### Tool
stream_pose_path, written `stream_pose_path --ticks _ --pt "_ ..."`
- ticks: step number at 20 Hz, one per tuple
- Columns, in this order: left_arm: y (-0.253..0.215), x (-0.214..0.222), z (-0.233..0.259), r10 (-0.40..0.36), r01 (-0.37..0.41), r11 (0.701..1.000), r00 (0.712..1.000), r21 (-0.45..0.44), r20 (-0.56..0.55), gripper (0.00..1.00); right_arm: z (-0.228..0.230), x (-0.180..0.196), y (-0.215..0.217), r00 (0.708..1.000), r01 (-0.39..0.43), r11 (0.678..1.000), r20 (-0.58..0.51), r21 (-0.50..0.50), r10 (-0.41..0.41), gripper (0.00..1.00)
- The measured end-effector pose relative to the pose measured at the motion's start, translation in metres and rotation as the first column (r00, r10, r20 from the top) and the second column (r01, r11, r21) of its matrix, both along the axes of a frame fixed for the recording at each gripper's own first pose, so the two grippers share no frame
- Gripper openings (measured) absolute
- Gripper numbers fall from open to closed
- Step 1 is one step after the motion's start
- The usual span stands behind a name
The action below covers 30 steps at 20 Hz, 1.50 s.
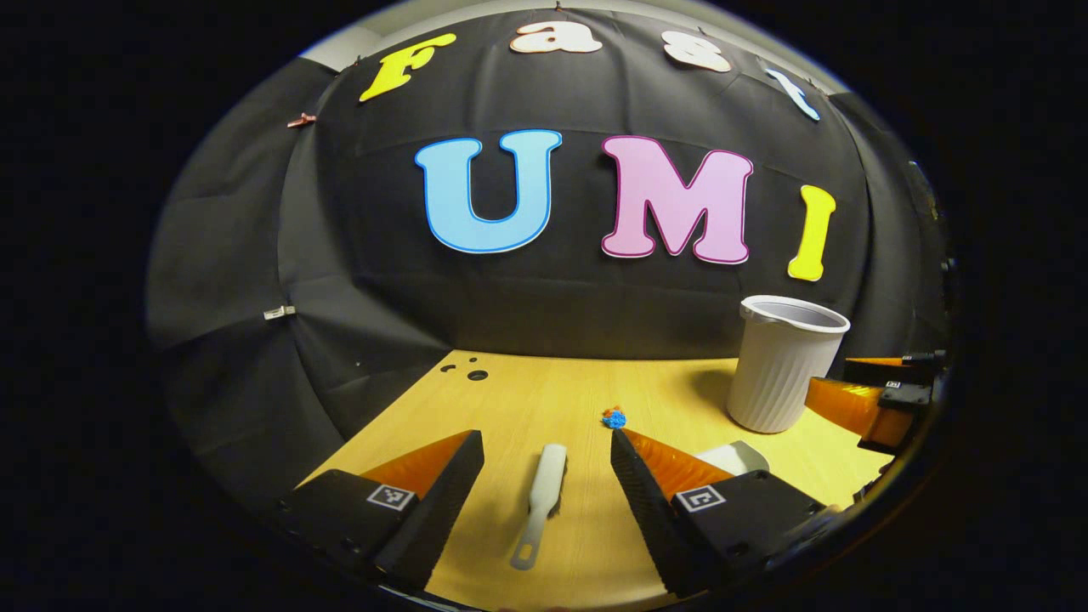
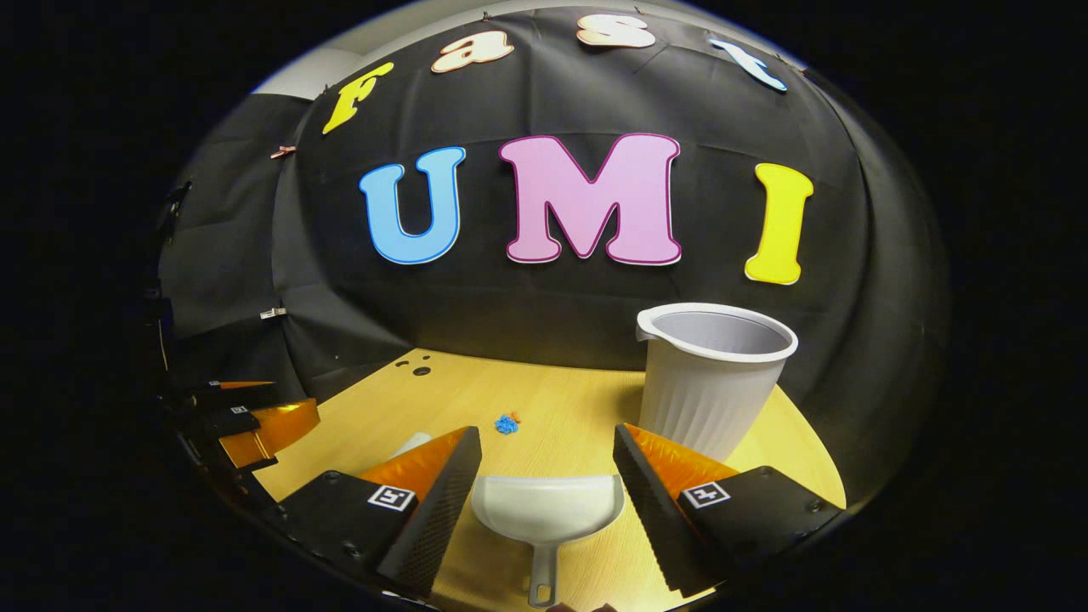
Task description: Pick up the small broom and dustpan from the desktop, sweep the trash into the dustpan with the broom, and then empty the trash into the garbage bin.
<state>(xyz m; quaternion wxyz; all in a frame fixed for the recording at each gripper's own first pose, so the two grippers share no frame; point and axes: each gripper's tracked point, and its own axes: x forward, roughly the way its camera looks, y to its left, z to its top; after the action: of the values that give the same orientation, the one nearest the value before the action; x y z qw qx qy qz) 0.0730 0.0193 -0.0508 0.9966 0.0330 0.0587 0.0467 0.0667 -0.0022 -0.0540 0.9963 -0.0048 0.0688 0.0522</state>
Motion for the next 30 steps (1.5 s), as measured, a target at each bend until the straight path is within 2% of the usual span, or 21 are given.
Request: stream_pose_path --ticks 6,8,10,15,18,20,21,22,27,30 --pt "0.023 0.015 -0.047 0.010 -0.028 0.991 0.990 -0.130 -0.143 0.96 -0.019 0.000 -0.005 0.998 0.006 1.000 -0.066 0.000 -0.006 0.98" --pt "0.028 0.018 -0.073 -0.003 -0.037 0.984 0.975 -0.175 -0.223 0.95 -0.024 -0.001 -0.008 0.996 0.012 1.000 -0.085 0.004 -0.011 0.98" --pt "0.038 0.023 -0.096 0.002 -0.052 0.985 0.956 -0.165 -0.292 0.95 -0.031 -0.002 -0.011 0.995 0.014 1.000 -0.103 0.001 -0.014 0.98" --pt "0.040 0.036 -0.144 -0.029 -0.056 0.983 0.894 -0.176 -0.447 0.96 -0.058 -0.008 -0.010 0.984 -0.007 1.000 -0.177 -0.003 0.006 0.98" --pt "0.041 0.044 -0.177 -0.049 -0.025 0.992 0.831 -0.124 -0.555 0.96 -0.075 -0.011 -0.010 0.975 -0.020 1.000 -0.222 -0.001 0.020 0.98" --pt "0.038 0.049 -0.194 -0.060 -0.028 0.990 0.795 -0.135 -0.603 0.96 -0.084 -0.013 -0.003 0.964 -0.041 0.999 -0.263 0.023 0.046 0.98" --pt "0.037 0.052 -0.199 -0.052 -0.044 0.989 0.781 -0.138 -0.622 0.96 -0.085 -0.013 -0.002 0.962 -0.039 0.999 -0.271 0.031 0.046 0.94" --pt "0.039 0.057 -0.205 -0.044 -0.053 0.990 0.769 -0.132 -0.638 0.96 -0.085 -0.010 -0.001 0.961 -0.037 0.998 -0.272 0.044 0.048 0.99" --pt "0.043 0.078 -0.216 -0.006 -0.048 0.997 0.720 -0.059 -0.694 0.95 -0.097 -0.007 -0.008 0.949 -0.003 0.998 -0.314 0.068 0.024 0.99" --pt "0.036 0.086 -0.224 -0.013 -0.044 0.997 0.691 -0.060 -0.723 0.93 -0.106 -0.004 -0.014 0.939 0.020 0.997 -0.343 0.075 0.007 0.99"
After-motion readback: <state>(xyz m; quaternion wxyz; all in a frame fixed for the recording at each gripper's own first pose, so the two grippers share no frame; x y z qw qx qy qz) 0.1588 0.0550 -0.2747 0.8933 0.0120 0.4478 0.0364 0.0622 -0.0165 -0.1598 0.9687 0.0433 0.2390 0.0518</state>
